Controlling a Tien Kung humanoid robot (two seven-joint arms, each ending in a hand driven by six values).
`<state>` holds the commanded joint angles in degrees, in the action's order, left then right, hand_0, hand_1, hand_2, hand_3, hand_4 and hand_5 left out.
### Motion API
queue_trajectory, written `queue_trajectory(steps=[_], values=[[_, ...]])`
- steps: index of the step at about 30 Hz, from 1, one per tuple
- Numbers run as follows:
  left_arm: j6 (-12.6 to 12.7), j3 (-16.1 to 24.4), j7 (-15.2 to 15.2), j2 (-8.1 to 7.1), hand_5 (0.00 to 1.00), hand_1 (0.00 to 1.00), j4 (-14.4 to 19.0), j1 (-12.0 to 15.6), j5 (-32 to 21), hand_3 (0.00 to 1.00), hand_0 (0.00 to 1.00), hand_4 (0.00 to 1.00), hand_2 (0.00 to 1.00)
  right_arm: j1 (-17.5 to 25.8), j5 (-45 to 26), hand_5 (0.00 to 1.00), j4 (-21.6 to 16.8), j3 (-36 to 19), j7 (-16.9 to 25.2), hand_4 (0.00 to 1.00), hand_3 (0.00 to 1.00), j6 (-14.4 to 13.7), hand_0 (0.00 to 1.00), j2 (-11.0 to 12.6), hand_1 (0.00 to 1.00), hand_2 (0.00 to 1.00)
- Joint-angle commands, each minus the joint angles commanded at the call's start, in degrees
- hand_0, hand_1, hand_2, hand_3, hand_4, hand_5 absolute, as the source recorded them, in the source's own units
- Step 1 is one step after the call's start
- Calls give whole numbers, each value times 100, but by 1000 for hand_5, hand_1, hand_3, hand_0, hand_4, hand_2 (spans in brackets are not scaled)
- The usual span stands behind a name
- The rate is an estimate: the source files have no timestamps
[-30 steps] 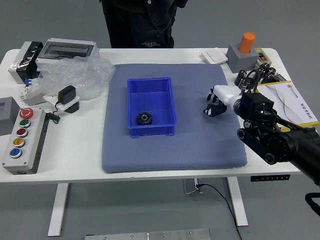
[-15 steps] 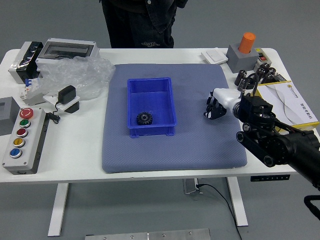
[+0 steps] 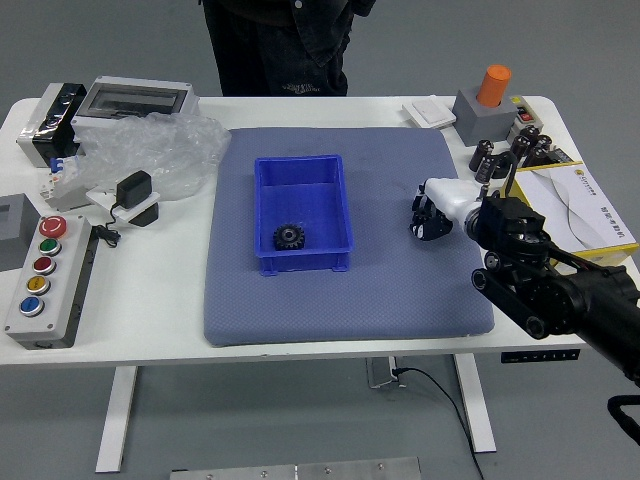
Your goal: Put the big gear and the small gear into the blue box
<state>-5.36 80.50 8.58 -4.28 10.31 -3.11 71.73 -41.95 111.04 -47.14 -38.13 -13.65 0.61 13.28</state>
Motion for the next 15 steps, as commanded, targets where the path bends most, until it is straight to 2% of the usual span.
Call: queue_trajectory(steps=[2, 7, 8, 15], values=[[0, -3, 0, 0, 19, 680, 0, 2, -1, 704, 729, 440, 701, 9, -12, 123, 7, 1, 15, 528, 620, -47, 664, 1, 552, 562], [1, -7, -2, 3, 19, 680, 0, 2, -6, 704, 729, 440, 701, 31, -12, 123, 19, -8, 53, 528, 620, -150, 664, -4, 552, 562], [1, -7, -2, 4, 21, 679, 0, 1, -7, 703, 729, 441, 701, 35, -11, 72, 21, -9, 60, 556, 611, -170, 652, -6, 545, 548], [5, -15, -6, 4, 21, 679, 0, -2, -24, 702, 730, 441, 700, 65, 2, 52, 29, -32, 96, 574, 605, -266, 642, 4, 540, 540]])
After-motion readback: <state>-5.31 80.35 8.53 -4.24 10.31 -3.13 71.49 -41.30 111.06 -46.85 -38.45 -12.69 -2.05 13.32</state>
